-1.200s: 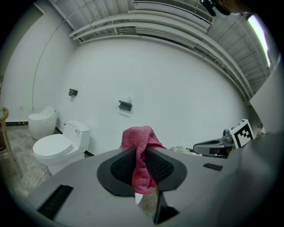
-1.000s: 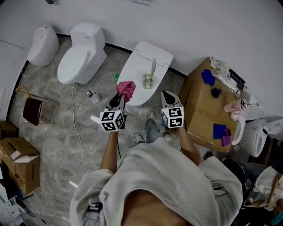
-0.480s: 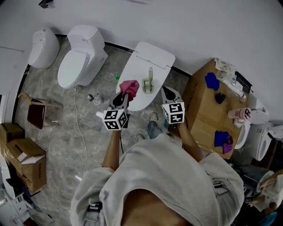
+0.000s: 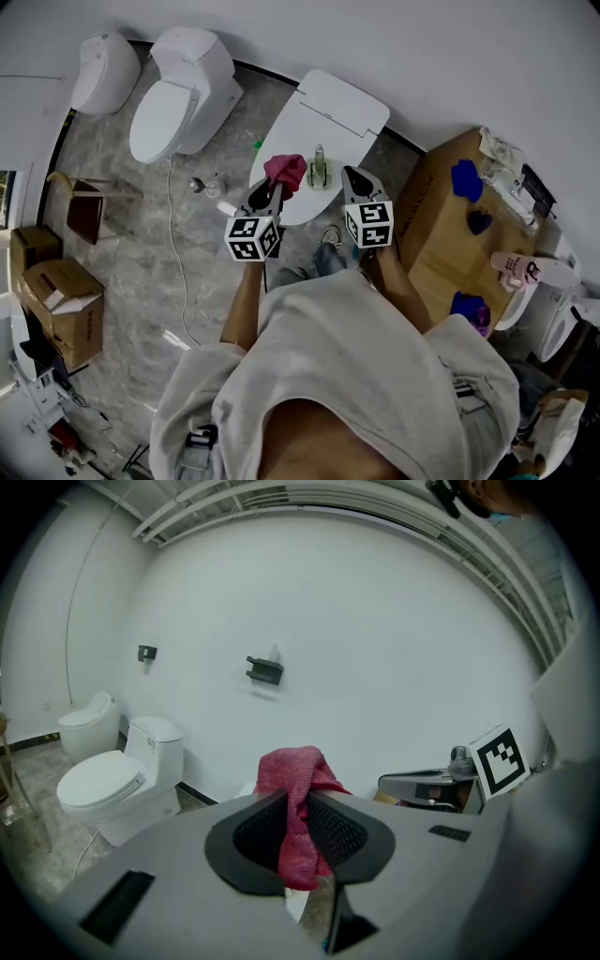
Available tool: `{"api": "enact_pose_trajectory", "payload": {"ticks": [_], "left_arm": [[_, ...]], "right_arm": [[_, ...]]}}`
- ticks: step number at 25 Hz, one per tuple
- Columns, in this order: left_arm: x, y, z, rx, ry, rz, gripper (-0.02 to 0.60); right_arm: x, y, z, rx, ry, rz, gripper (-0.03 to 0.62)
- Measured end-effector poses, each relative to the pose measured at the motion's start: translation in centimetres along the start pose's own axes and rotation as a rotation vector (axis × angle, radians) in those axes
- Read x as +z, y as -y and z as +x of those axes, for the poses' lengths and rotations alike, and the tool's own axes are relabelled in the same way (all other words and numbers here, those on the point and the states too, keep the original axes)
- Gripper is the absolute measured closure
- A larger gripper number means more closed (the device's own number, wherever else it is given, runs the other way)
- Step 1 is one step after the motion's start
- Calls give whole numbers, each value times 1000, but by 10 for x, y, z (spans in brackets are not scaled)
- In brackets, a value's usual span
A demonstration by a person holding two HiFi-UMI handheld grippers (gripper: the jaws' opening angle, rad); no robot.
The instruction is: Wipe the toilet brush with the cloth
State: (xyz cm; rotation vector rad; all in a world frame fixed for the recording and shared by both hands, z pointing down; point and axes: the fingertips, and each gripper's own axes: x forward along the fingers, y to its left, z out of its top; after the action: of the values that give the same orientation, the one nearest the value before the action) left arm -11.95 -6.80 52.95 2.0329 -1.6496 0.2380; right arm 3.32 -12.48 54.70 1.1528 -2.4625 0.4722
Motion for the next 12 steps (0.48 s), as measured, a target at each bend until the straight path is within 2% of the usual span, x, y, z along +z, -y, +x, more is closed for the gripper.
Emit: {"api": "enact_pose_trajectory", "payload": {"ticks": [12], "left_arm": [[-4, -1, 34, 16, -51, -22, 508]], "right_arm": [[-10, 0, 27, 56, -48, 36, 563]]}}
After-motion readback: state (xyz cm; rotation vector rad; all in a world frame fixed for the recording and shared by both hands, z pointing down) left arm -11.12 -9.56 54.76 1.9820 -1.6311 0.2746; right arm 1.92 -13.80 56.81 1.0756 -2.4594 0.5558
